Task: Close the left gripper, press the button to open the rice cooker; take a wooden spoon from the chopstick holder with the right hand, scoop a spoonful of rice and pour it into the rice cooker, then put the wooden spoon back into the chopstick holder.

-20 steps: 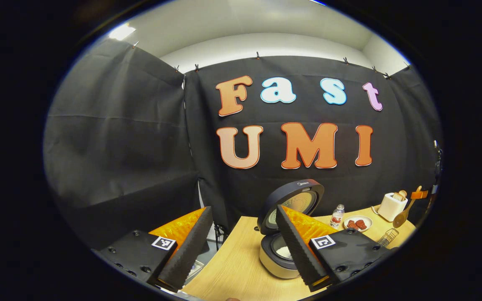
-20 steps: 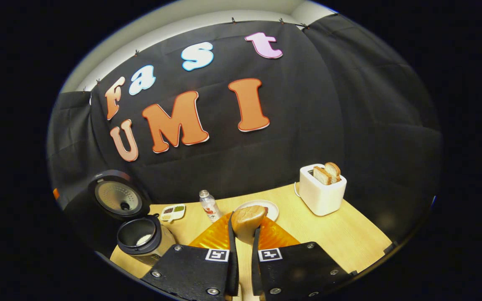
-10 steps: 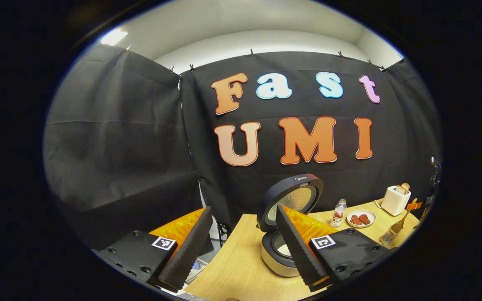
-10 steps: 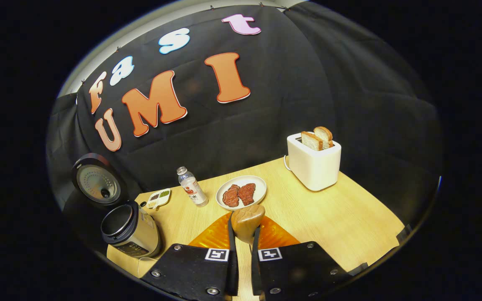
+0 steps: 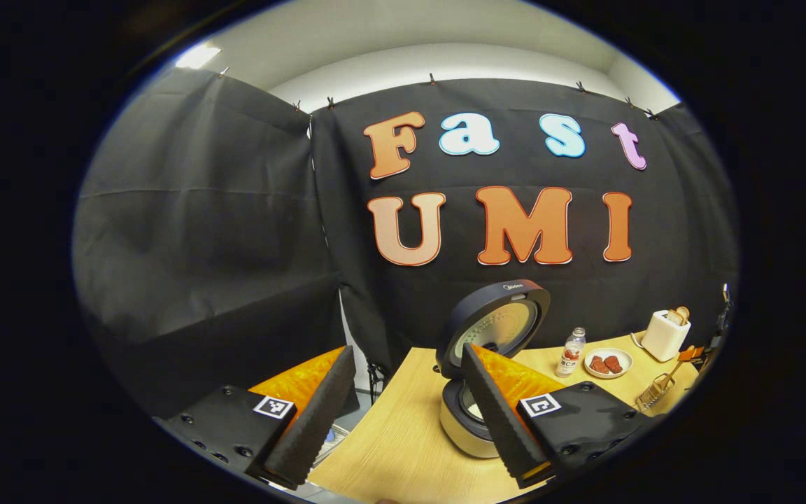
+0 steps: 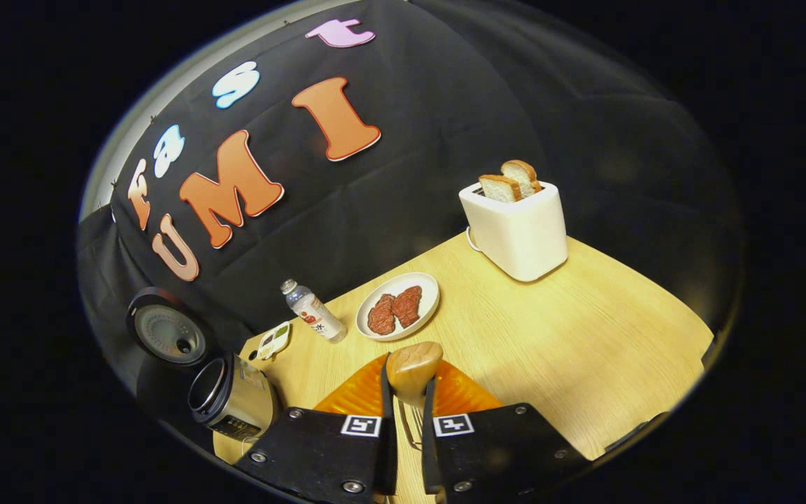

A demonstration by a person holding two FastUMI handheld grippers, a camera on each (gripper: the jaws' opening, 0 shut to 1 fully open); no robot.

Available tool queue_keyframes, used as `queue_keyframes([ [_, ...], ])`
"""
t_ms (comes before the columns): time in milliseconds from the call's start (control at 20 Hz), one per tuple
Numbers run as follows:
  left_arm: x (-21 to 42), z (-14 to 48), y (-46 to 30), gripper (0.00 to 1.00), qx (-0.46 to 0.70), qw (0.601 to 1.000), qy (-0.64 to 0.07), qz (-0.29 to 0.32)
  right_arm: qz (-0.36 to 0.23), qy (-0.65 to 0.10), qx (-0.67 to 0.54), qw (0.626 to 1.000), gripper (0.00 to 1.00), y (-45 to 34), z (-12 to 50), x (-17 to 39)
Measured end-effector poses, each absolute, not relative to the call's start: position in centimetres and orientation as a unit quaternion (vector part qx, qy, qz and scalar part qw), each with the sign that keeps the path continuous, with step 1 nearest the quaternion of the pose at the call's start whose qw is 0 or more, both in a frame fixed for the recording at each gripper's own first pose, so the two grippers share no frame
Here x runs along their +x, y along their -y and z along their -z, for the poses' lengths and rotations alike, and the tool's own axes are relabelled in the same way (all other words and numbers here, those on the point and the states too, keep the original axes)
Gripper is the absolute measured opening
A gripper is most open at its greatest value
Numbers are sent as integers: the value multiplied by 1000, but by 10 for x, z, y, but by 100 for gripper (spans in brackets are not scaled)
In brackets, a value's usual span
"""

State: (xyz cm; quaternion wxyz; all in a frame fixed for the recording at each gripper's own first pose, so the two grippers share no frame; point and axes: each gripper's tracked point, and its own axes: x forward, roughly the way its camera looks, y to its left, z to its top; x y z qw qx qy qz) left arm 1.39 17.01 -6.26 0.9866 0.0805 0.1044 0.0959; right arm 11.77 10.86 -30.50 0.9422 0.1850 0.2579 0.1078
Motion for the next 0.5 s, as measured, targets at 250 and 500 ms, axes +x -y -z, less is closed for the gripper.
queue_keyframes([
  [250, 14, 63, -161, 98, 78, 987, -112, -85, -65, -250, 152, 954, 30, -78, 307, 125],
  [500, 20, 51, -145, 100, 75, 990, -98, -63, -11, -225, 121, 967, 72, -40, 281, 122],
])
